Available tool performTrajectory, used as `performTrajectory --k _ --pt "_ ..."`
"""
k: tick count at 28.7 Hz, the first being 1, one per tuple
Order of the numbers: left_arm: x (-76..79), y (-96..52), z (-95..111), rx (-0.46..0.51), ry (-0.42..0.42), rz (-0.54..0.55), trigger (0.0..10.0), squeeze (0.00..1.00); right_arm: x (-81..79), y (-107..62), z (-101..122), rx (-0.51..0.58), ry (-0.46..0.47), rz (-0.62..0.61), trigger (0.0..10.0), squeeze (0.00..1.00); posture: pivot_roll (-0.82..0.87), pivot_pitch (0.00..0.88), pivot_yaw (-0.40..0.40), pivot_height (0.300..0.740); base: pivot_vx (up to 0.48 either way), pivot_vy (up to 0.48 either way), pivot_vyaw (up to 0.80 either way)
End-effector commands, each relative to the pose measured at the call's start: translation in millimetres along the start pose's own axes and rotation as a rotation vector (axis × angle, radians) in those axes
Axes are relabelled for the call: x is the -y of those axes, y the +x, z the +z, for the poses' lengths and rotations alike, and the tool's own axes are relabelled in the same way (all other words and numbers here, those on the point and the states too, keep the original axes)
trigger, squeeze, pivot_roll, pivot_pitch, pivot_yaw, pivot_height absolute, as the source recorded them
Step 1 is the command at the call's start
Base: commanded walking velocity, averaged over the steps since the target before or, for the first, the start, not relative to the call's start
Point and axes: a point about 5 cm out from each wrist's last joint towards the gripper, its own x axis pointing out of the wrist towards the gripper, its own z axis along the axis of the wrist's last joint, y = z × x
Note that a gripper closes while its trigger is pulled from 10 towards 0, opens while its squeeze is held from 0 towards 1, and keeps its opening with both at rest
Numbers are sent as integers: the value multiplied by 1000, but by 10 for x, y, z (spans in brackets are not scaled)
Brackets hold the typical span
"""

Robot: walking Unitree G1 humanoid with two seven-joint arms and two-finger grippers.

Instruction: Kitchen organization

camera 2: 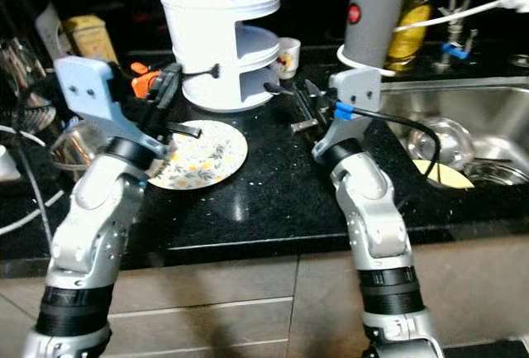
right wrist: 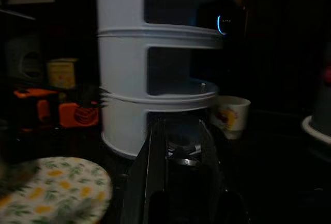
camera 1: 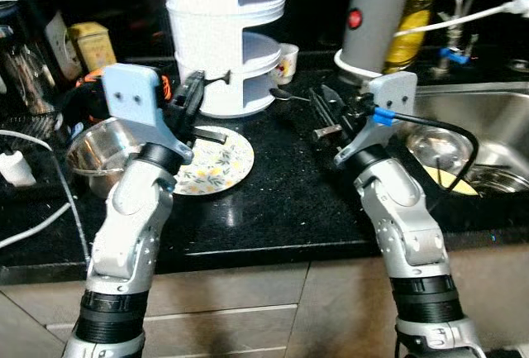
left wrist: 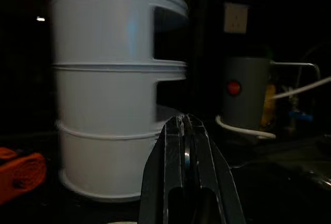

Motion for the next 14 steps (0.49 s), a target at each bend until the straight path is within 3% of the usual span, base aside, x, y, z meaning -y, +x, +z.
performTrajectory --k 1,14 --pt "22 -1 -18 -11 4 -8 10000 0 17 -2 36 16 -7 -7 10000 0 -23 0 7 740 0 -428 0" --pt "66 16 -30 -11 -4 -20 10000 0 23 2 33 4 -37 -1 10000 0 -25 0 4 740 0 -431 0"
